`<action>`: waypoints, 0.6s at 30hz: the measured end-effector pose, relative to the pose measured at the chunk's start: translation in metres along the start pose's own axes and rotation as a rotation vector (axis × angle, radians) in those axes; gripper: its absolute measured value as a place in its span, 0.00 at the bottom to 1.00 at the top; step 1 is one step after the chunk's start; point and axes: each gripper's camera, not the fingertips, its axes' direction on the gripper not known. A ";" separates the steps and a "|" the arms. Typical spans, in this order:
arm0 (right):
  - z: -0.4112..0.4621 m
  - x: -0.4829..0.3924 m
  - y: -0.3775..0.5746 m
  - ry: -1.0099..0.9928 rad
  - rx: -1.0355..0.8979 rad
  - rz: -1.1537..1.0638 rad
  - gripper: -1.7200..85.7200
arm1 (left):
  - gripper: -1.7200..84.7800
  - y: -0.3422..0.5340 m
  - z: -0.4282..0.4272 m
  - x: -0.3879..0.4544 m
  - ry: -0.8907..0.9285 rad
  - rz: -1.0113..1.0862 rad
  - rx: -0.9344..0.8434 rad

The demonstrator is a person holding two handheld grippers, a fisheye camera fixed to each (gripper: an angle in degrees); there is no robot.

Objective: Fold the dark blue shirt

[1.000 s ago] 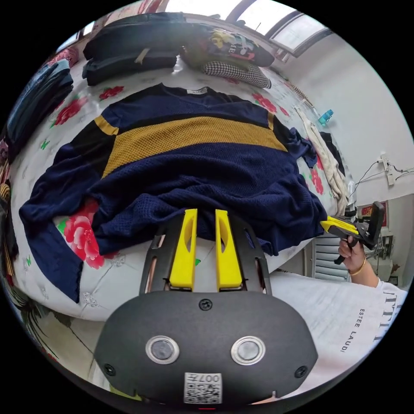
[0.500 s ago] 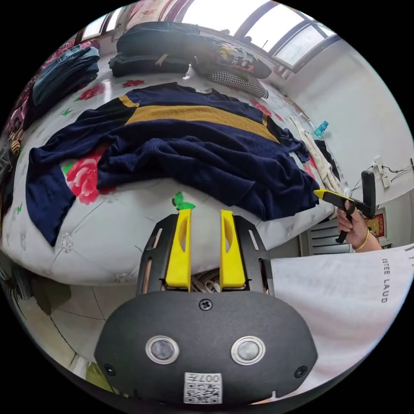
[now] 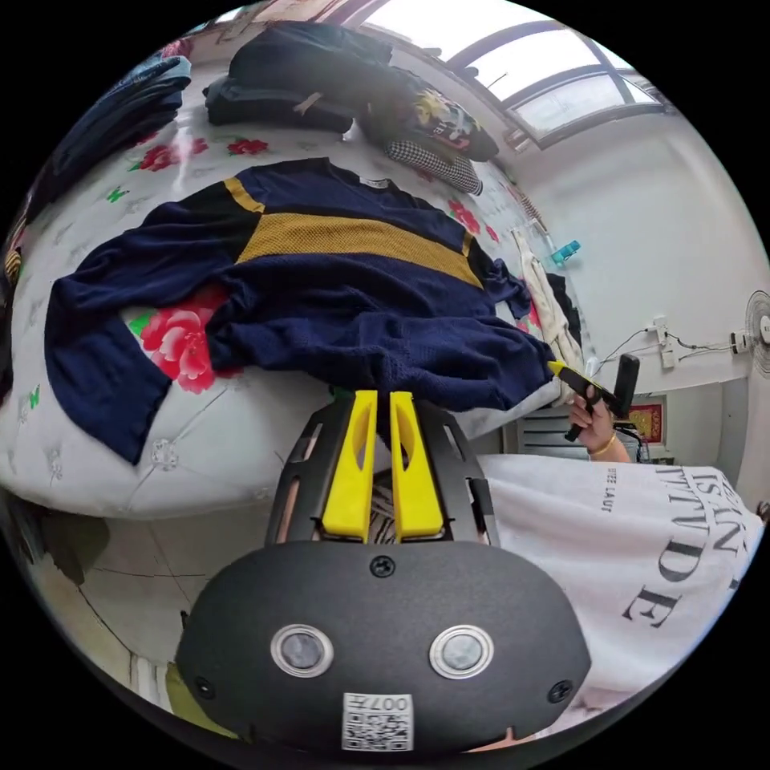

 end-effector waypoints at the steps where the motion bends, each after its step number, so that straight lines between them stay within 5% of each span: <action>1: 0.000 0.000 0.001 -0.006 -0.002 0.005 0.02 | 0.04 0.000 -0.028 0.004 -0.030 0.013 -0.009; 6: 0.008 0.005 -0.001 0.002 -0.017 0.028 0.02 | 0.08 -0.024 -0.090 0.011 -0.287 0.038 0.151; 18: 0.020 0.001 -0.001 0.014 -0.074 0.056 0.02 | 0.20 -0.002 0.009 -0.012 -0.084 -0.249 -0.033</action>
